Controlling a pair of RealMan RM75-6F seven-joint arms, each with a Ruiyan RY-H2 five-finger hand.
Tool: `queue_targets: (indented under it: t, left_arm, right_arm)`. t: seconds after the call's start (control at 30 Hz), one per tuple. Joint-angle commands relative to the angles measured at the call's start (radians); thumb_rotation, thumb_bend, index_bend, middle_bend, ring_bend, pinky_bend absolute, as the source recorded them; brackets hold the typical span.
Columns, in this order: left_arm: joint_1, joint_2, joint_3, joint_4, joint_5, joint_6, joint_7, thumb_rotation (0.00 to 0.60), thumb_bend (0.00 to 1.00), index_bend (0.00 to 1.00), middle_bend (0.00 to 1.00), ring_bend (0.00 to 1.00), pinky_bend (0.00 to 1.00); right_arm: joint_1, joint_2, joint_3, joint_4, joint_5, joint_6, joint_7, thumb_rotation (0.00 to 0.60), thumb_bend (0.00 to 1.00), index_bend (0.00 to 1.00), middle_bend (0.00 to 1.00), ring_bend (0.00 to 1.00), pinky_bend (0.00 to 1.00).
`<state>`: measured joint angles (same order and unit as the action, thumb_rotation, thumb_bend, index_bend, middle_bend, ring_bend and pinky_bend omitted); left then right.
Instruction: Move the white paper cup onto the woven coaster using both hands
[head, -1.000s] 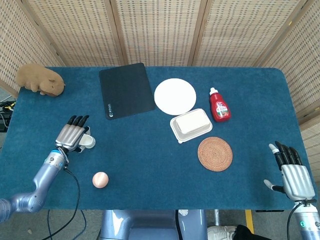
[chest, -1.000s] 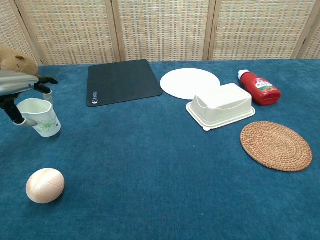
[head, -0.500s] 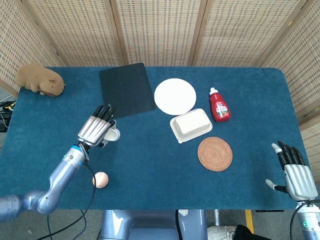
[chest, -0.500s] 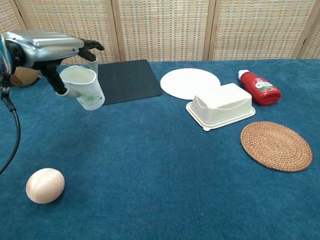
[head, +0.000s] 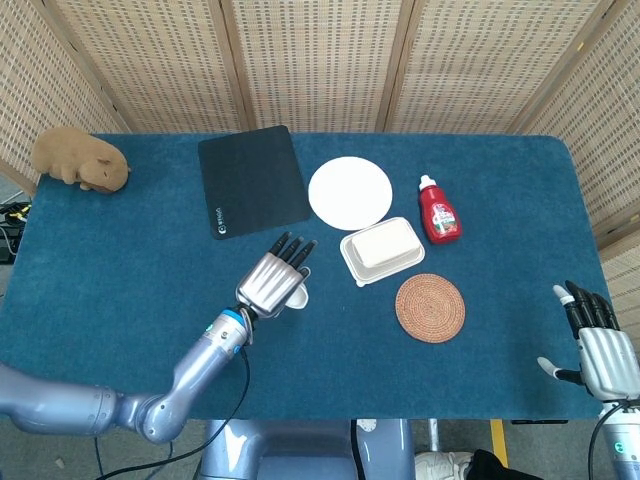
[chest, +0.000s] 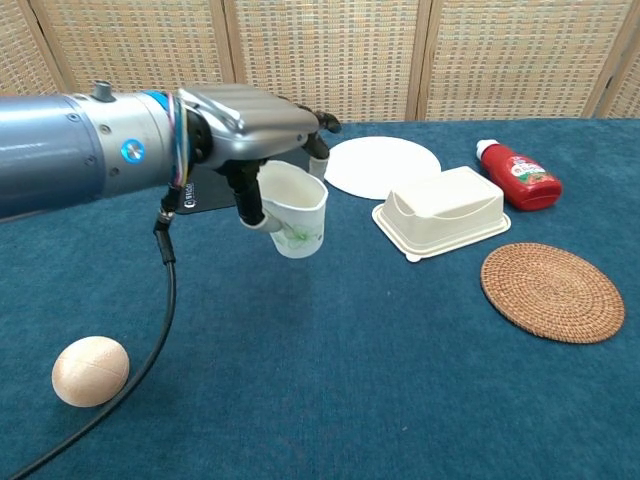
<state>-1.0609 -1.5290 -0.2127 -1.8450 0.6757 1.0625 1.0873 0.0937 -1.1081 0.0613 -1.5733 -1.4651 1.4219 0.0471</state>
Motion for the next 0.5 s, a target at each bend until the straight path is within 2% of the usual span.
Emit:
queue_targets:
  t: [0.03,0.27,0.5]
  left_arm:
    - [-0.044,-0.064,0.013,0.037,-0.032,0.016,0.038,0.600,0.29,0.42,0.00,0.00,0.00]
    - [-0.100,-0.154,0.010,0.129,-0.067,0.013,0.062,0.600,0.29,0.42,0.00,0.00,0.00]
    - [-0.134,-0.196,0.017,0.180,-0.093,0.007,0.073,0.600,0.26,0.39,0.00,0.00,0.00]
  right_arm:
    - [-0.001,0.001,0.000,0.002,0.004,-0.002,0.005,0.600,0.01,0.00,0.00,0.00,0.00]
    - [-0.002,0.001,0.008,0.016,0.027,-0.011,0.022,0.600,0.01,0.00,0.00,0.00,0.00]
    - [-0.002,-0.002,0.012,0.027,0.037,-0.015,0.035,0.600,0.01,0.00,0.00,0.00,0.00]
